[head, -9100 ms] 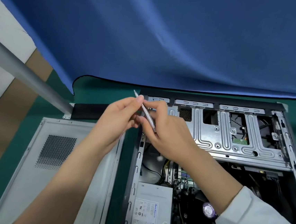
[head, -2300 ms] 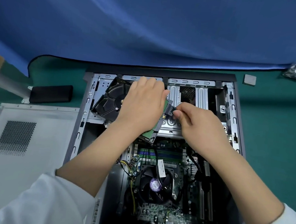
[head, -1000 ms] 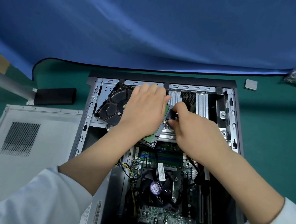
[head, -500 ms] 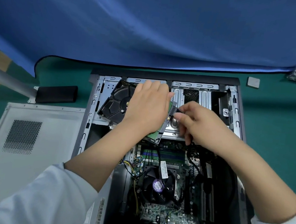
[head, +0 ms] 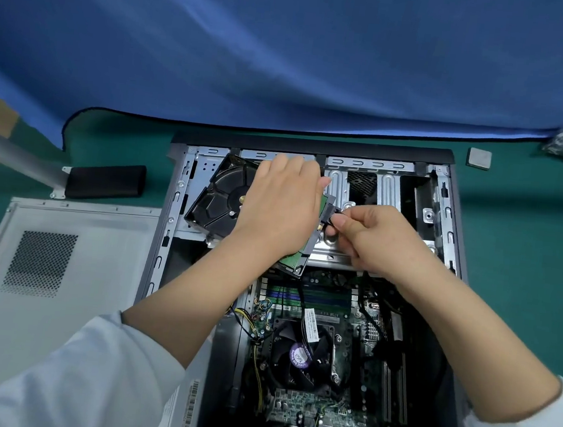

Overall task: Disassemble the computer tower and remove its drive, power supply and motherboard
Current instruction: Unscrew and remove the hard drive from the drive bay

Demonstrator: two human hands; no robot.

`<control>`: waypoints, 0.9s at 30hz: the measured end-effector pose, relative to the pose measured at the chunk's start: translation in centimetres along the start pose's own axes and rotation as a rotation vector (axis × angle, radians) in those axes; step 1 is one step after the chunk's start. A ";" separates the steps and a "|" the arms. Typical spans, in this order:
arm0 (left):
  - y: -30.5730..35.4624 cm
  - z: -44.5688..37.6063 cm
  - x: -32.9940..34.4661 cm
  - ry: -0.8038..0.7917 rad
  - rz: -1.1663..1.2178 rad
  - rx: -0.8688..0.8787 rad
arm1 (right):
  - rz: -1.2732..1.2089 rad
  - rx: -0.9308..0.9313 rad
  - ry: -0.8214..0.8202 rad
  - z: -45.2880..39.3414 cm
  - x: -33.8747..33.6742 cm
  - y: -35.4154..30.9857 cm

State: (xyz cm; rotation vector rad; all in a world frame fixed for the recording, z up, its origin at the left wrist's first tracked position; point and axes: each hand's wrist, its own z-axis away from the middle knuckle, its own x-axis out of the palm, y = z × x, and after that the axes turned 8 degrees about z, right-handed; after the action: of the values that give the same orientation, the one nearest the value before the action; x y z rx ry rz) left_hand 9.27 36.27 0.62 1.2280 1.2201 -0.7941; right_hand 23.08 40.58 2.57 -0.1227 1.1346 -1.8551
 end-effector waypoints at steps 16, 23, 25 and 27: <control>0.0 -0.1 -0.1 -0.033 0.029 -0.006 | -0.090 0.014 -0.002 0.0 -0.5 -0.2; 0.1 -0.1 -0.2 -0.038 0.026 -0.009 | -0.190 0.031 -0.156 0.2 -0.5 -0.5; 0.0 -0.1 -0.2 -0.039 0.027 -0.009 | -0.129 0.031 -0.167 0.0 -0.6 -0.6; 0.0 -0.1 -0.2 -0.038 0.035 -0.007 | -0.055 0.033 -0.167 -0.2 -0.8 -0.5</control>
State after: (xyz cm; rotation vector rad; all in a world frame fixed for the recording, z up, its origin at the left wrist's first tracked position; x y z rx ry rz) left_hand 9.25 36.31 0.82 1.2199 1.1670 -0.7838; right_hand 23.13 41.34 3.09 -0.2868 0.9935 -1.8733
